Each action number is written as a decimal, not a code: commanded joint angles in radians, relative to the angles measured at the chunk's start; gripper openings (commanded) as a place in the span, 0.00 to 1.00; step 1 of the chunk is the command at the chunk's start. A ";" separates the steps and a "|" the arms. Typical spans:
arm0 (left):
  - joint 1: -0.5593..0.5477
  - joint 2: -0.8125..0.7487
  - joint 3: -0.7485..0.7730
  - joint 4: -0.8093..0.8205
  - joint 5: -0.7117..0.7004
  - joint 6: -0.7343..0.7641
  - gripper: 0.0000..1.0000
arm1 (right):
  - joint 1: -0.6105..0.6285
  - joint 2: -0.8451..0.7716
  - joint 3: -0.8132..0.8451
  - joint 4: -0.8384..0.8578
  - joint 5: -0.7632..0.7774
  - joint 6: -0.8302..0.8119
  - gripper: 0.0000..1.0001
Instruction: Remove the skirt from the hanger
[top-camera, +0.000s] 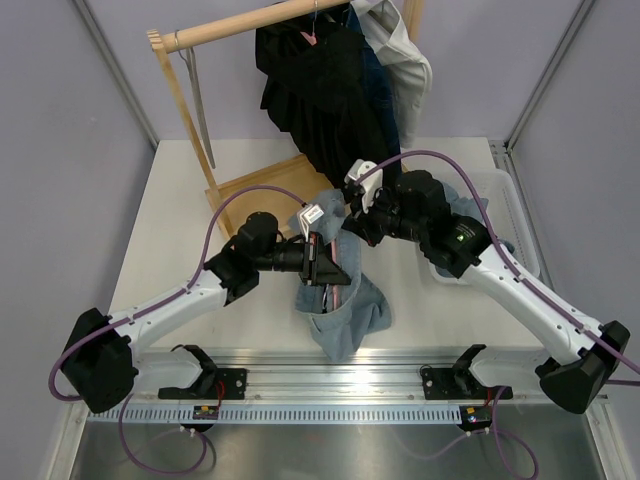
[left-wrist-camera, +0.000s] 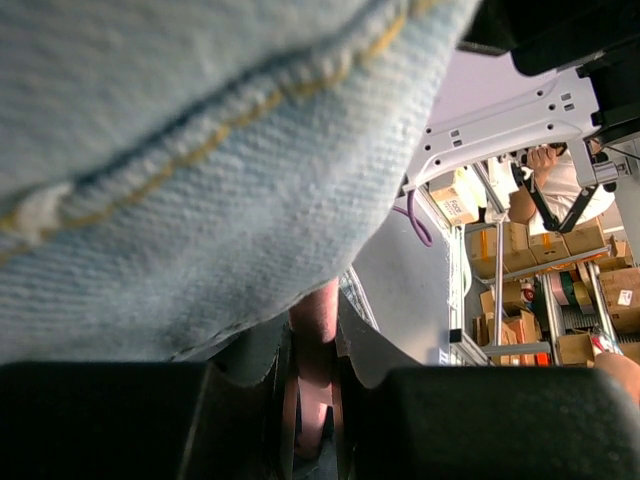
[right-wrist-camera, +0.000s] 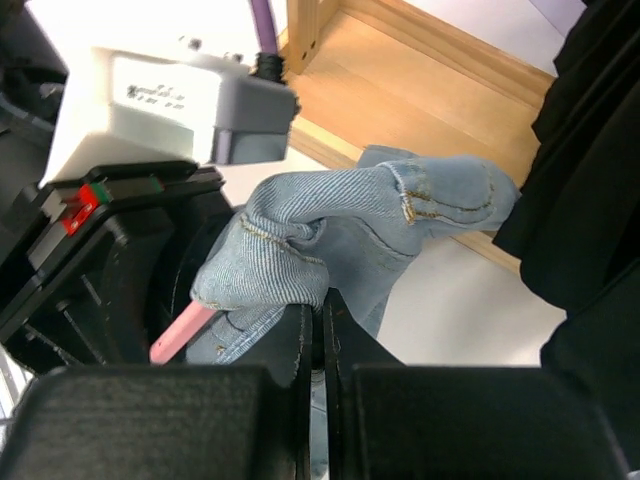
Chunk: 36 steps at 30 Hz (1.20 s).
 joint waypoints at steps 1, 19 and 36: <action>-0.032 -0.007 -0.017 0.012 0.066 0.021 0.00 | -0.029 0.014 0.105 0.152 0.133 0.024 0.00; -0.042 0.007 -0.020 -0.037 0.069 0.059 0.00 | -0.078 0.140 0.266 0.197 0.356 0.352 0.00; -0.067 0.021 0.072 -0.163 0.068 0.145 0.00 | -0.101 0.230 0.224 0.220 0.448 0.386 0.00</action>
